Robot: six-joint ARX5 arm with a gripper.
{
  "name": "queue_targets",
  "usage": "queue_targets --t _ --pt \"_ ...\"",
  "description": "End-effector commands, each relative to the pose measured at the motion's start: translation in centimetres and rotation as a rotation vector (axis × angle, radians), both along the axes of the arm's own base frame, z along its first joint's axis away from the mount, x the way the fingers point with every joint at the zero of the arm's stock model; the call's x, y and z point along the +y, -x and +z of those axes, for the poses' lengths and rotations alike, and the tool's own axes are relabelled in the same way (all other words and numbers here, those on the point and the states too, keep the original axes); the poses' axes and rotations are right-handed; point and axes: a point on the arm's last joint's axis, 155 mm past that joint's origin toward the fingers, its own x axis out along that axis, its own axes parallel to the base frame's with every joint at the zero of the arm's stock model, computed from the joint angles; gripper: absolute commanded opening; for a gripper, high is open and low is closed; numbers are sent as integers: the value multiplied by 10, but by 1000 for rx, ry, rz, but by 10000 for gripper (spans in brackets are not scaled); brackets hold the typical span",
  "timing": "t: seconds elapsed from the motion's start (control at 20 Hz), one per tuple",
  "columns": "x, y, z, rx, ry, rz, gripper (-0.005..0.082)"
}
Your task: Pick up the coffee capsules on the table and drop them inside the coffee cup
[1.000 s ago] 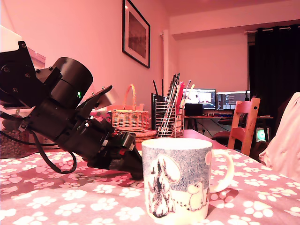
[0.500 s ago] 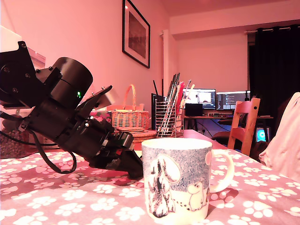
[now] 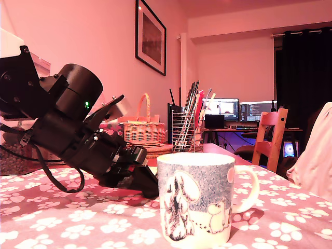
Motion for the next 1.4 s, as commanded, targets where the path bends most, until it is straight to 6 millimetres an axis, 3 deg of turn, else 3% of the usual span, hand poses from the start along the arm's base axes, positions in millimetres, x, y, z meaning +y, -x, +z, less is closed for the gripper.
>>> queue_targets --t 0.0,0.4,1.05,1.35 --pt "-4 1 22 -24 31 -17 14" --pt "1 16 57 -18 32 -36 3" --pt "9 70 105 -14 80 -173 3" --pt "9 94 100 16 98 -230 3"
